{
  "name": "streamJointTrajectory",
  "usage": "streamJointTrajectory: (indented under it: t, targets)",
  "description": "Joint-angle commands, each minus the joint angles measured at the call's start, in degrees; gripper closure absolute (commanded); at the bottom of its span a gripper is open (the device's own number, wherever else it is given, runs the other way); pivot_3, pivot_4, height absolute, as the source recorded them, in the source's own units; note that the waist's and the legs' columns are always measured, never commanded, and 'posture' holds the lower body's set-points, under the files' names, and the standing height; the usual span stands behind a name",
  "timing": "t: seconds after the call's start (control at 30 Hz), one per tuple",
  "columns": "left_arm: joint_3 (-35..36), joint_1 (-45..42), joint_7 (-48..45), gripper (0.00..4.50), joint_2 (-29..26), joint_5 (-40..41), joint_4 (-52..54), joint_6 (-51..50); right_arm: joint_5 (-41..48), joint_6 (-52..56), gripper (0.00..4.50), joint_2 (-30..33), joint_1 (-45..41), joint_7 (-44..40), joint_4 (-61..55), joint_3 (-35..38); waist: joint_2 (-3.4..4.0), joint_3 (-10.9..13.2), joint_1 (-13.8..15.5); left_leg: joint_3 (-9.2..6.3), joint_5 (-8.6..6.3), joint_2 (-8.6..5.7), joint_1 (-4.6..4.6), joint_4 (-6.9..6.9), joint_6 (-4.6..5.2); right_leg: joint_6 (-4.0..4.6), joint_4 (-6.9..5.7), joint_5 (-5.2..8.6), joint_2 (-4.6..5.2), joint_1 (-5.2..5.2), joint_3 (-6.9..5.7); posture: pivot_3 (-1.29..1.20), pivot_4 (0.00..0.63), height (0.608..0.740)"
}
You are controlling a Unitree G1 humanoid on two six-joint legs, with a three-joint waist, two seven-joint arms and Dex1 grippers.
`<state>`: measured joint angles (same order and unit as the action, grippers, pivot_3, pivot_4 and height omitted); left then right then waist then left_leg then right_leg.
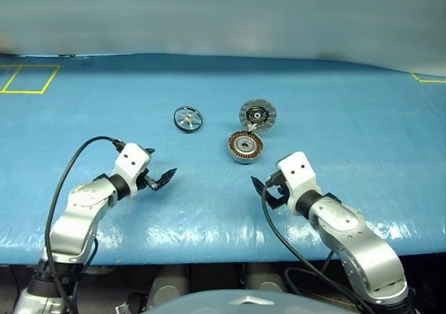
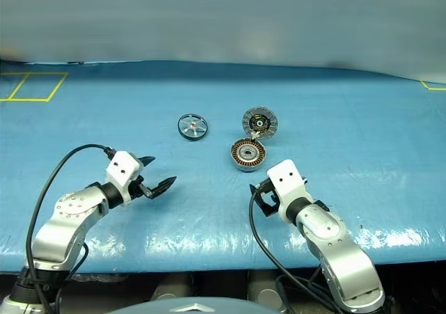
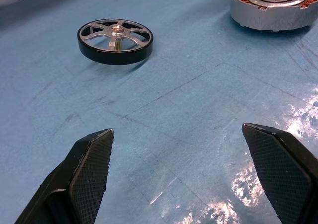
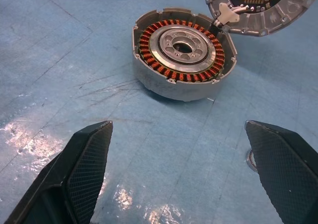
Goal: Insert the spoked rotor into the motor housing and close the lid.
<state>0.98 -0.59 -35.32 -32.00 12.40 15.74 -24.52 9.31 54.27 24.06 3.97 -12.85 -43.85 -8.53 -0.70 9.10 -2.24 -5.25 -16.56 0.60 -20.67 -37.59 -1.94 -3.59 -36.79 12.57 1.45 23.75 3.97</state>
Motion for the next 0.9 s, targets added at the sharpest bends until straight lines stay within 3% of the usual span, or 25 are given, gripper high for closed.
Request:
streamJointTrajectory:
  t: [0.03,0.9]
  targets:
    - [0.78,0.54,-0.55,0.01,-0.02,0.85,0.86,0.34,-0.40,-0.21,0.01,-0.07,-0.34,0.10,-1.40,-0.20,0.00,0.00,0.00,0.00,0.00,0.00,0.00,0.00,0.00,-0.01,0.00,0.00,0.00,0.00,0.00,0.00,0.150,0.740]
    - [0.83,1.00,-1.68,0.01,-0.17,0.41,1.15,1.01,-1.66,-0.21,0.01,0.58,-2.48,-1.05,-0.29,-2.34,0.00,0.00,0.02,0.00,0.00,0.00,0.00,-0.01,0.00,-0.01,0.00,-0.01,0.00,0.00,0.00,0.00,0.150,0.740]
